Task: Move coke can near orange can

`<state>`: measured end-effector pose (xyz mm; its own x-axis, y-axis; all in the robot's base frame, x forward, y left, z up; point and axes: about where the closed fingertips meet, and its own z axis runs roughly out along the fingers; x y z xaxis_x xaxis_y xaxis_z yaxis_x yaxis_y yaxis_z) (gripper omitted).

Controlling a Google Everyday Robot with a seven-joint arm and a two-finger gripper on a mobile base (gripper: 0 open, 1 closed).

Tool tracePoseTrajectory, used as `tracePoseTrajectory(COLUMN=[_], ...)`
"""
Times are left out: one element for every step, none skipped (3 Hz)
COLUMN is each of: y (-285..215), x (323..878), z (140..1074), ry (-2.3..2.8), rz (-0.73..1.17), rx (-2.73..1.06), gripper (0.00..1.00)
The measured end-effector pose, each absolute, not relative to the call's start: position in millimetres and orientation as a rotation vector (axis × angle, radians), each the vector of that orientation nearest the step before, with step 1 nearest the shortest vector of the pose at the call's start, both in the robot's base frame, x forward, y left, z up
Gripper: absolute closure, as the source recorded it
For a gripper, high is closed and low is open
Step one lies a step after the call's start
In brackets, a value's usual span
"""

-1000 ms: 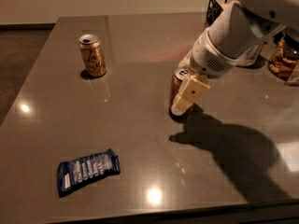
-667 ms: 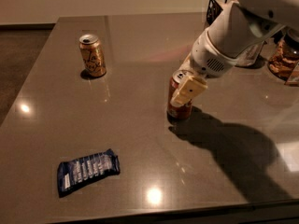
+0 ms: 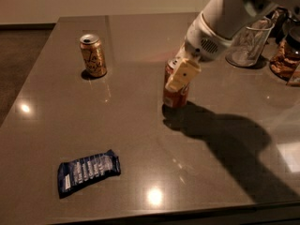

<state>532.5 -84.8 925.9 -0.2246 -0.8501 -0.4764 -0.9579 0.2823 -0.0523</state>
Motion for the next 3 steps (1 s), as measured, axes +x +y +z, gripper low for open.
tracePoseTrajectory(y=[-70.2,-46.6,-16.9], x=[561.7,592.1,613.5], z=[944.7,956.0,956.8], ry=[2.131,2.110,2.096], rz=[0.366,0.397,0.418], rx=[-1.611,-1.587,-1.575], gripper=[1.00,1.00,1.00])
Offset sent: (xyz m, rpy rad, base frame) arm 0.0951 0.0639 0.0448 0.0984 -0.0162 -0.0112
